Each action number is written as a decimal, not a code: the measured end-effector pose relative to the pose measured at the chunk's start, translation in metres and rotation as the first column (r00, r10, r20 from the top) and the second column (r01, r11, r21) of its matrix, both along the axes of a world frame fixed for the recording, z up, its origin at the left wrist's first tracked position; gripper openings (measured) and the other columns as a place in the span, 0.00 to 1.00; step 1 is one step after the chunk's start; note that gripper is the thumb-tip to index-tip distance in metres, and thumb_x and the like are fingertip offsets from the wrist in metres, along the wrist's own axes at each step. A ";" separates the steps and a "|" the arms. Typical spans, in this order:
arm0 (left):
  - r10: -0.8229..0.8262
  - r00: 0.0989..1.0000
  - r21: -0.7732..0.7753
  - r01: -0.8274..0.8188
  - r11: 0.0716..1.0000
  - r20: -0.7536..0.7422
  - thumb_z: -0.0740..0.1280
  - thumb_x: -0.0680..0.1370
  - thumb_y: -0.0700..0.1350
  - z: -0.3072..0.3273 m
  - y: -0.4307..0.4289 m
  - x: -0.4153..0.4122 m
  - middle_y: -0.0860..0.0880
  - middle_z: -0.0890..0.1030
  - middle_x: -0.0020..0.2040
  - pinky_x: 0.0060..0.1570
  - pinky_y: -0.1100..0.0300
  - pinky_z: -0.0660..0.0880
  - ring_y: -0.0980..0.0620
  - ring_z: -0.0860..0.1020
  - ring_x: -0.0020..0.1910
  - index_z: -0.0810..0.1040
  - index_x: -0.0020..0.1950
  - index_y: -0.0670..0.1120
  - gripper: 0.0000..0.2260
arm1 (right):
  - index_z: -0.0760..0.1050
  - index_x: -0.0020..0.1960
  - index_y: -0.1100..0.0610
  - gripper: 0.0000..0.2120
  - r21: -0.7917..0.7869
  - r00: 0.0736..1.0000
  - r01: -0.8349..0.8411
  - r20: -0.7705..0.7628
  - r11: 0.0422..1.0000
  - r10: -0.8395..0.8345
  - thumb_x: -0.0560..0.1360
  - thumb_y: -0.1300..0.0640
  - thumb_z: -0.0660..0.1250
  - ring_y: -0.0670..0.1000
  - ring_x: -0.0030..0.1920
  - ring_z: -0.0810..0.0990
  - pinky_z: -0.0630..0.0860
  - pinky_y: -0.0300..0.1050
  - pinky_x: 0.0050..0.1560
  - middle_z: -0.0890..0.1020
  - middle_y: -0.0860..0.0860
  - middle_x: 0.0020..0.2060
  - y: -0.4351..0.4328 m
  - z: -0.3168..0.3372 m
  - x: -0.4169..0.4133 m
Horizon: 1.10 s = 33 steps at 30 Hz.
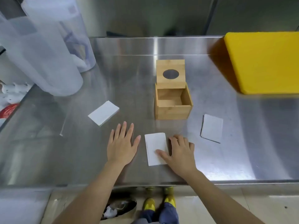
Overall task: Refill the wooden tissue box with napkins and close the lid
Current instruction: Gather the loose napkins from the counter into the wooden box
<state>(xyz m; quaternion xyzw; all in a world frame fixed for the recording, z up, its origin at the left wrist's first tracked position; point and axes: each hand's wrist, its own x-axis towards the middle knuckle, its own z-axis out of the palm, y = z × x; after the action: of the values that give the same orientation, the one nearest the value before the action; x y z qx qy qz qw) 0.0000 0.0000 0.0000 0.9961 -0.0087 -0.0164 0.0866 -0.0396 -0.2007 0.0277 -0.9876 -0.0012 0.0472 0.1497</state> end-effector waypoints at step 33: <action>-0.105 0.991 -0.191 0.119 0.974 0.081 0.54 0.78 0.55 0.010 -0.051 0.044 0.44 0.53 0.77 0.72 0.55 0.44 0.48 0.48 0.75 0.56 0.73 0.45 0.26 | 0.76 0.40 0.61 0.06 0.784 0.993 0.050 -0.105 0.618 0.053 0.74 0.60 0.67 0.43 0.34 0.73 0.68 0.36 0.35 0.76 0.50 0.35 -0.044 0.074 0.079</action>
<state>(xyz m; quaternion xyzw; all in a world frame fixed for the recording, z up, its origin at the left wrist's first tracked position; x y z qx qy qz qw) 0.0443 -0.0509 0.0097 0.9807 -0.0695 0.0149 0.1823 0.0391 -0.2447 0.1019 -0.8184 -0.0136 0.1000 0.5657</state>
